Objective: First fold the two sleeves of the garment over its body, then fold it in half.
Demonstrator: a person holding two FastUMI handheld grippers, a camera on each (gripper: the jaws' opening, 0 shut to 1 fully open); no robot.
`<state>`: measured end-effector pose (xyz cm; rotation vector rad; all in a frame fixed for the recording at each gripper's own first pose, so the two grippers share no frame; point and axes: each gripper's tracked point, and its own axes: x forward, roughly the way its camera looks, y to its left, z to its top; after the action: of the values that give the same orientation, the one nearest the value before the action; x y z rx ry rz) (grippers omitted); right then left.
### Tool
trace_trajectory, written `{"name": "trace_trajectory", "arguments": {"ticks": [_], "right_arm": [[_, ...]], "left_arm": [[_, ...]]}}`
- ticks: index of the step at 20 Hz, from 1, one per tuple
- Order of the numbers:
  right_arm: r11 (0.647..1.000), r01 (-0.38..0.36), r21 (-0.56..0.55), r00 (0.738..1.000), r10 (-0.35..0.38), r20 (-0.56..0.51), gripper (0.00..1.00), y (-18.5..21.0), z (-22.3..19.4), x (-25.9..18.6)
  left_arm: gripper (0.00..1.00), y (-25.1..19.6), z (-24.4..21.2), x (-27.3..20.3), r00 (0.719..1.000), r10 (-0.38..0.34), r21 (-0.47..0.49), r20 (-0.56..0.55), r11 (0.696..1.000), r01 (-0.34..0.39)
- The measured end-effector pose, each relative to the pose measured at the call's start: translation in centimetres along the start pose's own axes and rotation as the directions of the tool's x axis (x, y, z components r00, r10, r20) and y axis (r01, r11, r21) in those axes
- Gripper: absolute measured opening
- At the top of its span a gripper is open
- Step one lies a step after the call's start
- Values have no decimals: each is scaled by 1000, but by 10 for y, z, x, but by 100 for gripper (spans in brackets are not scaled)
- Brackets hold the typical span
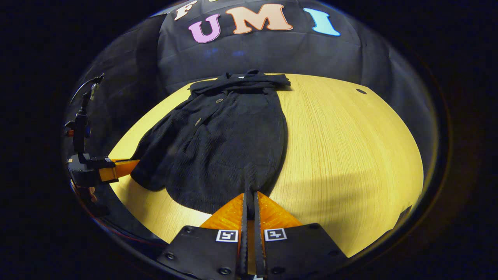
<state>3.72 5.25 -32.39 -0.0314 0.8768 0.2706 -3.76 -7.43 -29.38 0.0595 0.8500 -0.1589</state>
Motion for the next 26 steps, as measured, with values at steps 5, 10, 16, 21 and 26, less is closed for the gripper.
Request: {"name": "trace_trajectory", "arguments": {"ticks": [5, 10, 16, 21, 26], "right_arm": [[1000, -15, 6, 1000, 15, -19, 3, 5, 3, 2], [1000, -5, -19, 1000, 5, -14, 3, 8, 6, 0], [1000, -16, -5, 999, 16, 52, 3, 9, 36, -16], [999, -23, -30, 988, 27, 149, 2, 10, 88, -33], [998, -12, -62, 973, 26, 230, 2, 4, 135, -51]], "left_arm": [[0, -2, 2, 0, 1000, -17, -16, -5, 1000, 17], [0, -2, 4, -1, 999, -28, -6, -27, 1000, 28], [0, -2, 41, -14, 998, -56, -6, 39, 998, 56], [0, 5, 99, -27, 988, -59, 21, 142, 998, 57], [0, 6, 145, -31, 970, -76, 2, 230, 997, 77]]}}
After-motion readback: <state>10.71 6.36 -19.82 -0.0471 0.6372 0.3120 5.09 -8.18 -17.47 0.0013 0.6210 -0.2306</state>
